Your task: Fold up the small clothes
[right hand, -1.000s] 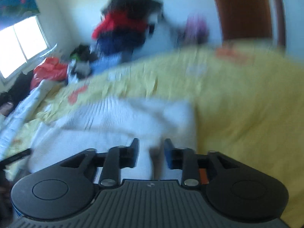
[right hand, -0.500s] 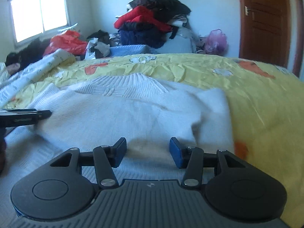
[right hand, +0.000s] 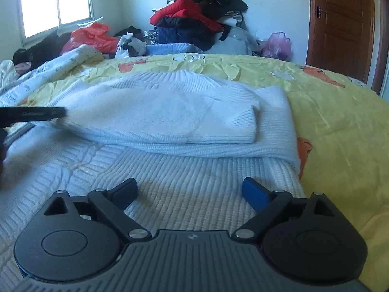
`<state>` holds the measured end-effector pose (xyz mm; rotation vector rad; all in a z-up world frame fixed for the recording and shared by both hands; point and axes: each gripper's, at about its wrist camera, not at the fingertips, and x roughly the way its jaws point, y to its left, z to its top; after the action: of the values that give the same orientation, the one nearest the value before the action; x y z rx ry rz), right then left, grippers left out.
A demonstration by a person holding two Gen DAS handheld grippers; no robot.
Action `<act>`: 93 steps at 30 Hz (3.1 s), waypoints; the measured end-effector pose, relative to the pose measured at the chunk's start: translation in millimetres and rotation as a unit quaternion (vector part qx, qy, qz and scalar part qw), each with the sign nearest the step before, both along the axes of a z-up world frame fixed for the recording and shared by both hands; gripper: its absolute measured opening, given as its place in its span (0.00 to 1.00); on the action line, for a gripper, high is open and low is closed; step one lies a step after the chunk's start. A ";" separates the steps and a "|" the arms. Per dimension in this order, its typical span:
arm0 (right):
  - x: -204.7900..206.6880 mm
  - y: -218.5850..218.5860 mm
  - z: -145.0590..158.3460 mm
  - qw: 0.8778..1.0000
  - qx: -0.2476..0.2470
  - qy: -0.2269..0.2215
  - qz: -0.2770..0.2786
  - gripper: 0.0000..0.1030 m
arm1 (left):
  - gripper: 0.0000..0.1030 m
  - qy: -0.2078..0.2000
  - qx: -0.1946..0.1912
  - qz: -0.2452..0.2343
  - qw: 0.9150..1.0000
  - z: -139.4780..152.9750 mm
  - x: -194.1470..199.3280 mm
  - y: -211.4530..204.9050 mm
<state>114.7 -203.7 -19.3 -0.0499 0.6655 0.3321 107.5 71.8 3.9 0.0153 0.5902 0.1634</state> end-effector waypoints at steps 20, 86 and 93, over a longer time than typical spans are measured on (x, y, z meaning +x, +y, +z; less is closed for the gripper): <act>-52.8 3.7 -3.2 0.999 -0.022 0.001 -0.032 1.00 | 0.92 0.052 -0.021 -0.028 0.998 -18.2 -50.9 0.1; -100.6 2.4 -7.0 0.997 -0.022 -0.002 -0.072 0.98 | 1.00 0.052 -0.028 -0.035 0.998 -23.3 -128.1 3.1; -101.1 0.9 -6.0 0.997 -0.016 -0.002 -0.072 0.98 | 1.00 0.052 -0.030 -0.036 0.998 -23.5 -128.0 4.1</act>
<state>13.6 -202.9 -25.2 -0.0331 0.6671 0.1829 -20.4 76.0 -19.6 -0.0141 0.6969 0.0748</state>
